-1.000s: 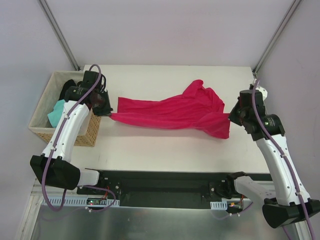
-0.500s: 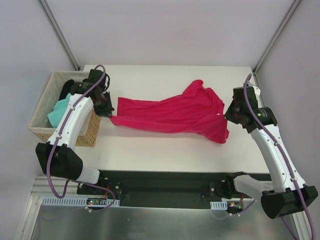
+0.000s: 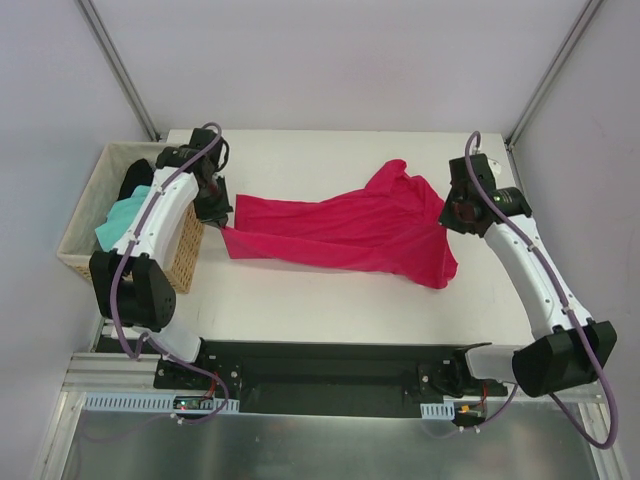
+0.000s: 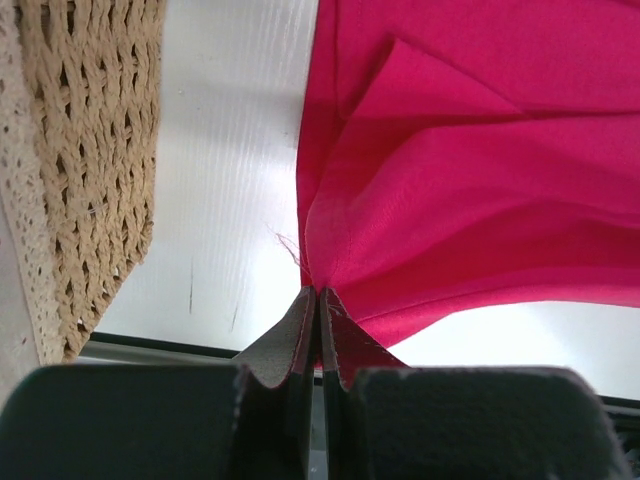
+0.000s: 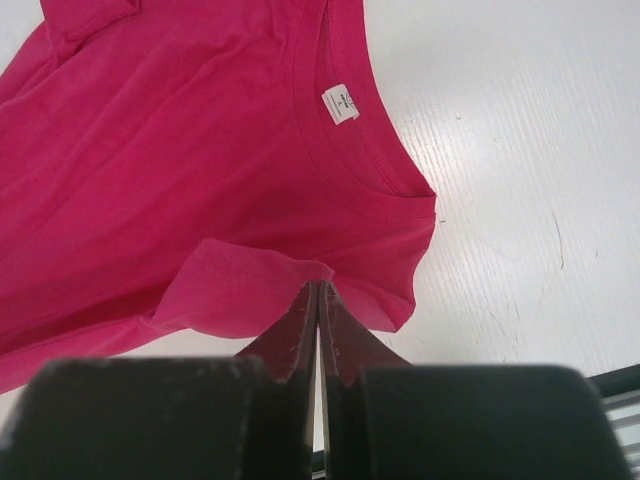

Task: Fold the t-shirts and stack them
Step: Fold the flattened tshirt in 1/3 of the way

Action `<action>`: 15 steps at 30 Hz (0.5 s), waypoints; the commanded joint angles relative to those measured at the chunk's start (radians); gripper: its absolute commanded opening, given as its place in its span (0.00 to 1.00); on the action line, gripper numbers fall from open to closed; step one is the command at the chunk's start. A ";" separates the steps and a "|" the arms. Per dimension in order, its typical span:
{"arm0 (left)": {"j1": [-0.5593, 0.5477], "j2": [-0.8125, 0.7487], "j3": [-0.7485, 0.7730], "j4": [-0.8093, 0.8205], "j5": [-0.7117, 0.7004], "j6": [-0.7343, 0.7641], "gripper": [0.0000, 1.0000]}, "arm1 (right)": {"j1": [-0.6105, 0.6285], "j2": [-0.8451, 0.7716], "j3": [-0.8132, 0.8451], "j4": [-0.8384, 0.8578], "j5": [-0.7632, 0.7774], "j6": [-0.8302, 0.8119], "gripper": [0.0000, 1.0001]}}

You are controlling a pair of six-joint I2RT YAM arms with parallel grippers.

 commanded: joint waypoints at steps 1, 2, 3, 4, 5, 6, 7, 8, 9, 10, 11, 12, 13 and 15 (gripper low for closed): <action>-0.005 0.035 0.050 -0.057 -0.034 -0.001 0.00 | 0.003 0.043 0.067 0.006 0.009 -0.027 0.01; -0.005 0.042 0.056 -0.062 -0.036 0.000 0.00 | 0.001 0.063 0.075 0.006 0.009 -0.029 0.01; -0.005 0.056 0.065 -0.066 -0.039 0.002 0.00 | 0.001 0.070 0.079 0.006 0.009 -0.029 0.01; -0.005 0.064 0.070 -0.069 -0.049 0.002 0.00 | 0.000 0.080 0.083 0.006 0.009 -0.030 0.01; -0.005 0.070 0.075 -0.071 -0.053 0.002 0.00 | 0.000 0.098 0.087 0.003 0.008 -0.032 0.01; -0.005 0.085 0.084 -0.079 -0.056 0.003 0.00 | 0.000 0.109 0.092 0.003 0.006 -0.033 0.01; -0.005 0.093 0.087 -0.082 -0.059 0.003 0.00 | -0.002 0.120 0.096 -0.004 0.008 -0.035 0.01; -0.005 0.098 0.090 -0.083 -0.062 0.003 0.00 | -0.002 0.132 0.107 -0.005 0.008 -0.033 0.01; -0.005 0.110 0.095 -0.088 -0.065 0.003 0.00 | -0.005 0.153 0.113 -0.008 0.008 -0.036 0.01; -0.005 0.117 0.098 -0.089 -0.068 0.003 0.00 | -0.005 0.164 0.118 -0.010 0.008 -0.039 0.01; -0.005 0.122 0.101 -0.091 -0.066 0.003 0.00 | -0.006 0.175 0.127 -0.011 0.011 -0.041 0.01; -0.005 0.134 0.108 -0.092 -0.068 0.003 0.00 | -0.009 0.195 0.138 -0.011 0.010 -0.047 0.01; -0.005 0.139 0.113 -0.096 -0.068 0.003 0.00 | -0.010 0.204 0.144 -0.011 0.014 -0.052 0.01; -0.005 0.151 0.124 -0.097 -0.072 0.002 0.00 | -0.014 0.225 0.161 -0.011 0.016 -0.061 0.01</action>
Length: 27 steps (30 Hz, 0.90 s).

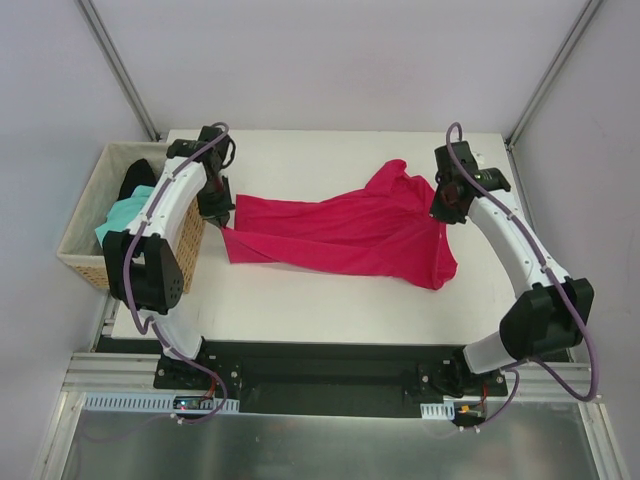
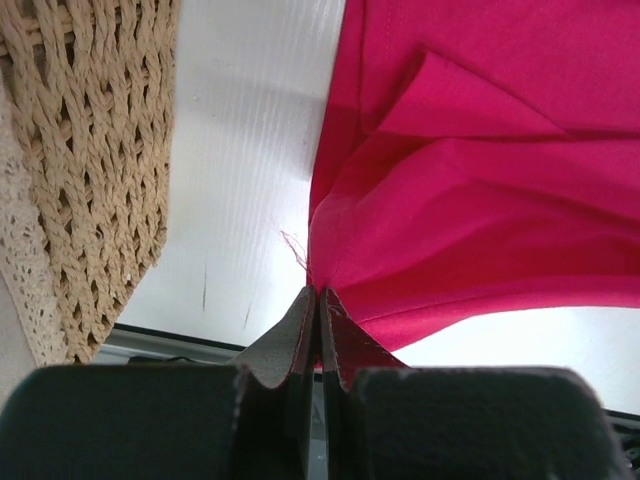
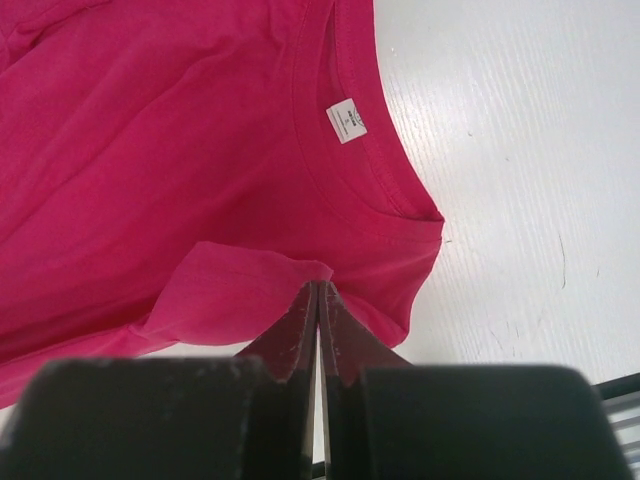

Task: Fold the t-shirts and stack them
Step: Fold the flattened tshirt in 1/3 of the way

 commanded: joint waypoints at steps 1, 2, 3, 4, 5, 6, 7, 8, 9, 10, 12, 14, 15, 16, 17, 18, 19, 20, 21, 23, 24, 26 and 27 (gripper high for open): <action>-0.005 0.025 0.053 -0.050 -0.036 0.003 0.00 | -0.014 0.051 0.072 -0.014 0.012 -0.032 0.01; -0.005 0.028 0.058 -0.052 -0.035 0.005 0.00 | -0.018 0.060 0.076 -0.014 0.012 -0.035 0.01; -0.005 0.040 0.065 -0.053 -0.035 0.006 0.00 | -0.021 0.071 0.082 -0.011 0.010 -0.038 0.01; -0.005 0.045 0.068 -0.055 -0.035 0.005 0.00 | -0.022 0.091 0.091 -0.012 0.010 -0.043 0.01; -0.007 0.050 0.070 -0.056 -0.035 0.006 0.00 | -0.024 0.101 0.096 -0.012 0.010 -0.048 0.01; -0.005 0.062 0.076 -0.059 -0.035 0.006 0.00 | -0.028 0.114 0.102 -0.011 0.010 -0.049 0.01; -0.005 0.066 0.079 -0.059 -0.033 0.006 0.00 | -0.031 0.135 0.116 -0.008 0.009 -0.057 0.01; -0.005 0.073 0.084 -0.061 -0.032 0.006 0.00 | -0.037 0.149 0.124 -0.006 0.009 -0.063 0.01; -0.005 0.082 0.096 -0.062 -0.030 0.006 0.00 | -0.042 0.158 0.130 -0.006 0.009 -0.064 0.01; -0.005 0.088 0.101 -0.064 -0.030 0.006 0.00 | -0.045 0.169 0.136 -0.006 0.009 -0.072 0.01; -0.005 0.103 0.121 -0.069 -0.030 0.009 0.00 | -0.056 0.200 0.156 -0.004 0.003 -0.081 0.01; -0.005 0.115 0.136 -0.073 -0.029 0.011 0.00 | -0.062 0.233 0.176 -0.004 -0.004 -0.094 0.01; -0.005 0.129 0.150 -0.076 -0.029 0.011 0.00 | -0.064 0.247 0.185 -0.001 -0.007 -0.098 0.01; -0.005 0.135 0.156 -0.078 -0.029 0.013 0.00 | -0.064 0.258 0.191 -0.001 -0.008 -0.101 0.01; -0.005 0.149 0.170 -0.082 -0.027 0.013 0.00 | -0.068 0.282 0.208 -0.004 -0.014 -0.107 0.01; -0.005 0.155 0.177 -0.084 -0.026 0.013 0.00 | -0.070 0.293 0.217 -0.004 -0.019 -0.110 0.01; -0.005 0.160 0.185 -0.087 -0.026 0.013 0.00 | -0.070 0.305 0.226 -0.006 -0.020 -0.115 0.01; -0.005 0.171 0.196 -0.089 -0.026 0.013 0.00 | -0.073 0.319 0.237 -0.004 -0.023 -0.121 0.01; -0.005 0.177 0.202 -0.090 -0.026 0.014 0.00 | -0.074 0.348 0.262 -0.009 -0.028 -0.126 0.01; -0.005 0.189 0.222 -0.093 -0.024 0.013 0.00 | -0.079 0.382 0.295 -0.014 -0.036 -0.133 0.01; -0.005 0.203 0.228 -0.093 -0.021 0.013 0.00 | -0.080 0.414 0.335 -0.024 -0.037 -0.143 0.01; -0.005 0.215 0.249 -0.101 -0.021 0.011 0.00 | -0.082 0.440 0.366 -0.030 -0.042 -0.152 0.01; -0.004 0.226 0.256 -0.102 -0.021 0.009 0.00 | -0.082 0.456 0.384 -0.041 -0.039 -0.153 0.01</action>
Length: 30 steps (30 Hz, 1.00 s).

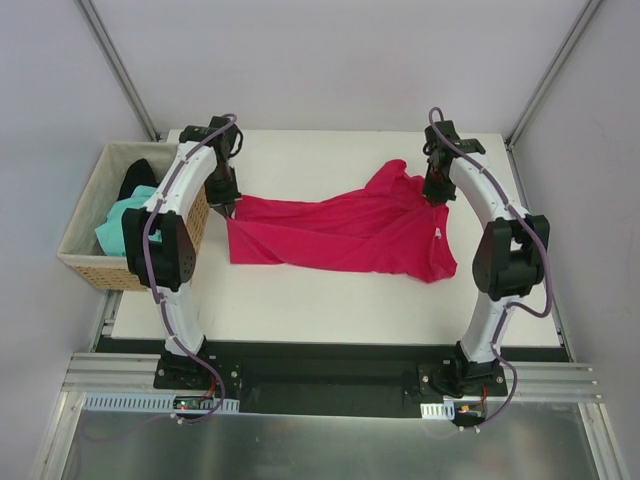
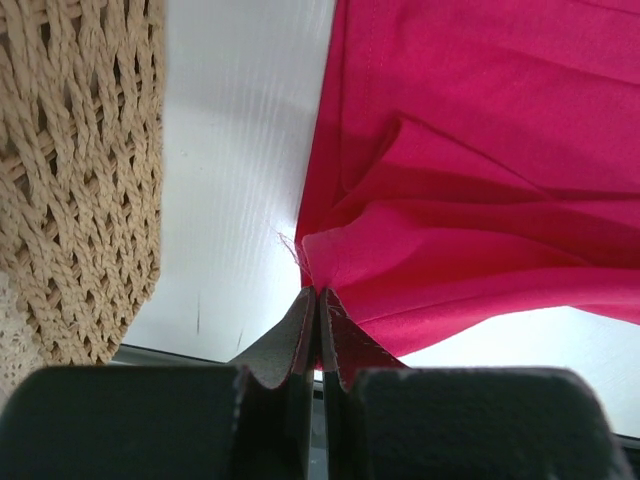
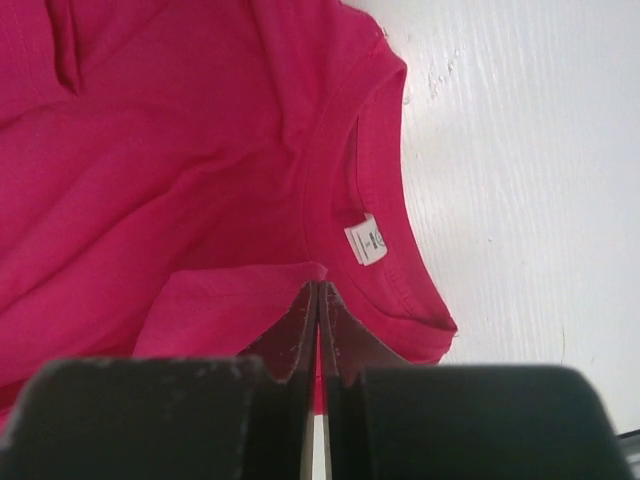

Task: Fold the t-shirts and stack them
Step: Fold the flattened tshirt in 1/3 of the way

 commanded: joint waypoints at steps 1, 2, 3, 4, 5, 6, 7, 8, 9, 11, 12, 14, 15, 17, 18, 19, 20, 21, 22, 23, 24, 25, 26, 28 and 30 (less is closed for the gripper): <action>-0.004 0.031 0.064 -0.054 -0.010 0.010 0.00 | -0.010 0.062 0.115 -0.037 -0.014 -0.039 0.01; -0.004 0.036 0.073 -0.056 -0.010 0.008 0.00 | -0.013 0.075 0.126 -0.037 -0.021 -0.041 0.01; -0.005 0.045 0.078 -0.057 -0.012 0.008 0.00 | -0.012 0.084 0.135 -0.045 -0.023 -0.039 0.01; -0.004 0.049 0.083 -0.057 -0.010 0.008 0.00 | -0.012 0.093 0.144 -0.042 -0.026 -0.044 0.01; -0.004 0.056 0.087 -0.059 -0.010 0.008 0.00 | -0.013 0.109 0.149 -0.045 -0.027 -0.042 0.01; -0.002 0.065 0.095 -0.059 -0.009 0.010 0.00 | -0.015 0.115 0.151 -0.045 -0.026 -0.044 0.01; -0.002 0.071 0.099 -0.060 -0.007 0.010 0.00 | -0.015 0.129 0.160 -0.042 -0.029 -0.046 0.01; -0.002 0.080 0.109 -0.063 -0.006 0.010 0.00 | -0.016 0.136 0.163 -0.044 -0.029 -0.047 0.01; -0.002 0.085 0.115 -0.065 -0.003 0.011 0.00 | -0.015 0.142 0.169 -0.044 -0.032 -0.050 0.01; -0.001 0.095 0.127 -0.067 -0.001 0.014 0.00 | -0.019 0.164 0.186 -0.047 -0.037 -0.053 0.01; -0.001 0.099 0.132 -0.070 -0.001 0.014 0.00 | -0.018 0.172 0.192 -0.048 -0.040 -0.055 0.01; -0.001 0.105 0.141 -0.071 -0.003 0.016 0.00 | -0.021 0.182 0.203 -0.050 -0.052 -0.056 0.01; 0.001 0.108 0.141 -0.071 -0.003 0.019 0.00 | -0.021 0.195 0.206 -0.050 -0.055 -0.055 0.01; 0.004 0.112 0.144 -0.073 -0.006 0.018 0.00 | -0.023 0.205 0.213 -0.050 -0.066 -0.058 0.01; 0.006 0.112 0.145 -0.073 -0.006 0.016 0.00 | -0.023 0.216 0.226 -0.051 -0.067 -0.059 0.01; 0.006 0.112 0.145 -0.073 -0.006 0.017 0.00 | -0.021 0.222 0.229 -0.051 -0.070 -0.058 0.01; 0.007 0.112 0.147 -0.073 -0.007 0.018 0.00 | -0.021 0.225 0.236 -0.054 -0.070 -0.059 0.01; 0.009 0.114 0.147 -0.073 -0.007 0.018 0.00 | -0.021 0.231 0.247 -0.057 -0.070 -0.064 0.01; 0.009 0.115 0.149 -0.073 -0.007 0.016 0.00 | -0.023 0.238 0.252 -0.056 -0.072 -0.067 0.01; 0.012 0.118 0.152 -0.073 -0.009 0.016 0.00 | -0.026 0.244 0.261 -0.062 -0.073 -0.069 0.01; 0.012 0.120 0.153 -0.073 -0.004 0.016 0.00 | -0.024 0.248 0.270 -0.063 -0.072 -0.069 0.01; 0.013 0.123 0.156 -0.073 -0.004 0.016 0.00 | -0.026 0.254 0.282 -0.064 -0.070 -0.072 0.01; 0.013 0.128 0.162 -0.073 -0.004 0.016 0.00 | -0.026 0.259 0.290 -0.064 -0.072 -0.073 0.01; 0.013 0.135 0.170 -0.073 -0.001 0.017 0.00 | -0.027 0.267 0.321 -0.071 -0.070 -0.079 0.01; 0.015 0.142 0.179 -0.073 -0.001 0.018 0.00 | -0.027 0.271 0.336 -0.076 -0.067 -0.085 0.01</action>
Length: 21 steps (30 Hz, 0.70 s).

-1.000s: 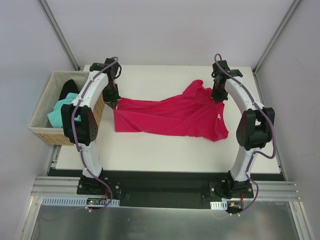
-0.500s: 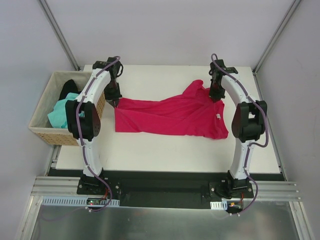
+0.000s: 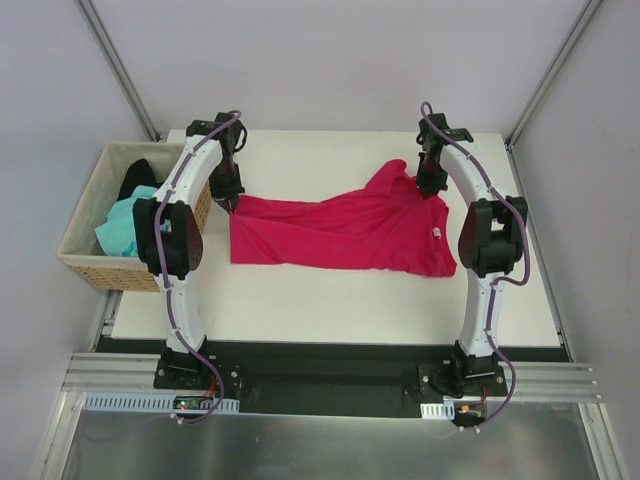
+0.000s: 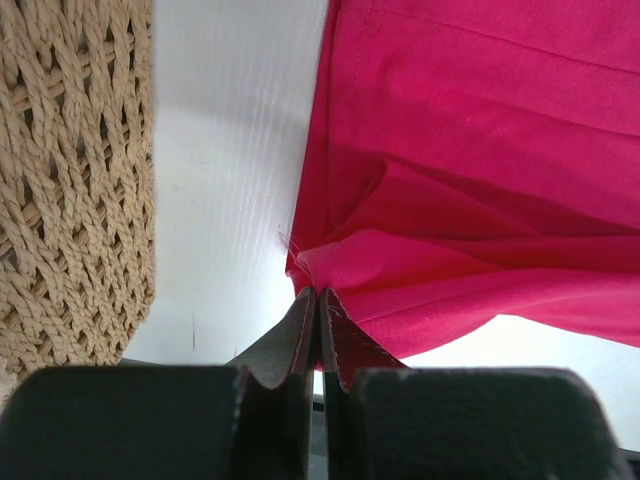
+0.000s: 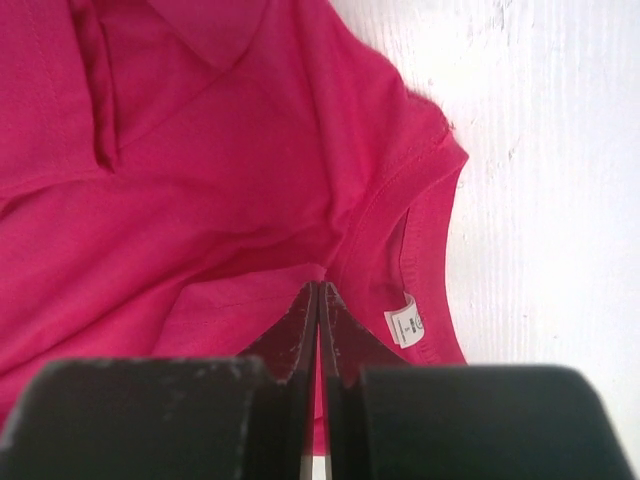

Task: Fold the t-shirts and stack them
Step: Fold the flattened tshirt in 1/3 of the way

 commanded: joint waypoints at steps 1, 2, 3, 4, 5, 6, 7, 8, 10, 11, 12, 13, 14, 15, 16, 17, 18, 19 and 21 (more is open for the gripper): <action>0.012 0.014 0.049 -0.039 0.000 0.016 0.00 | -0.007 0.006 0.081 -0.033 0.005 -0.026 0.01; 0.012 0.017 0.054 -0.040 0.000 0.016 0.00 | -0.007 0.003 0.092 -0.034 0.006 -0.028 0.01; 0.012 0.018 0.055 -0.039 0.000 0.018 0.00 | -0.007 0.003 0.096 -0.034 0.006 -0.028 0.01; 0.012 0.018 0.057 -0.039 0.000 0.018 0.00 | -0.009 0.001 0.099 -0.036 0.008 -0.028 0.01; 0.013 0.021 0.057 -0.040 0.000 0.018 0.00 | -0.007 0.000 0.099 -0.039 0.006 -0.028 0.01; 0.013 0.021 0.055 -0.039 0.000 0.018 0.00 | -0.007 -0.003 0.098 -0.039 0.006 -0.026 0.01; 0.013 0.021 0.054 -0.039 0.000 0.019 0.00 | -0.006 -0.009 0.093 -0.036 0.008 -0.025 0.01; 0.015 0.020 0.051 -0.039 -0.003 0.018 0.00 | -0.006 -0.016 0.084 -0.030 0.008 -0.026 0.01; 0.016 0.020 0.046 -0.039 -0.003 0.016 0.00 | -0.004 -0.023 0.072 -0.030 0.012 -0.025 0.01; 0.016 0.020 0.045 -0.039 -0.003 0.016 0.00 | -0.004 -0.023 0.070 -0.028 0.014 -0.025 0.01; 0.018 0.020 0.043 -0.039 -0.004 0.016 0.00 | -0.004 -0.020 0.064 -0.030 0.019 -0.025 0.01; 0.018 0.020 0.038 -0.036 -0.006 0.016 0.00 | -0.007 -0.017 0.064 -0.027 0.019 -0.026 0.01; 0.019 0.024 0.037 -0.036 -0.006 0.015 0.00 | -0.004 -0.011 0.067 -0.030 0.017 -0.028 0.01; 0.019 0.023 0.034 -0.036 -0.008 0.016 0.00 | -0.007 -0.005 0.075 -0.030 0.017 -0.026 0.01; 0.019 0.024 0.029 -0.034 -0.009 0.018 0.00 | -0.009 0.010 0.084 -0.030 0.012 -0.026 0.01; 0.021 0.024 0.029 -0.034 -0.009 0.018 0.00 | -0.010 0.020 0.095 -0.036 0.009 -0.029 0.01; 0.019 0.024 0.026 -0.033 -0.011 0.018 0.00 | -0.010 0.030 0.107 -0.039 0.011 -0.034 0.01; 0.021 0.024 0.025 -0.031 -0.012 0.019 0.00 | -0.015 0.053 0.131 -0.043 0.009 -0.034 0.01; 0.024 0.028 0.025 -0.030 -0.014 0.021 0.00 | -0.017 0.070 0.153 -0.048 0.006 -0.037 0.01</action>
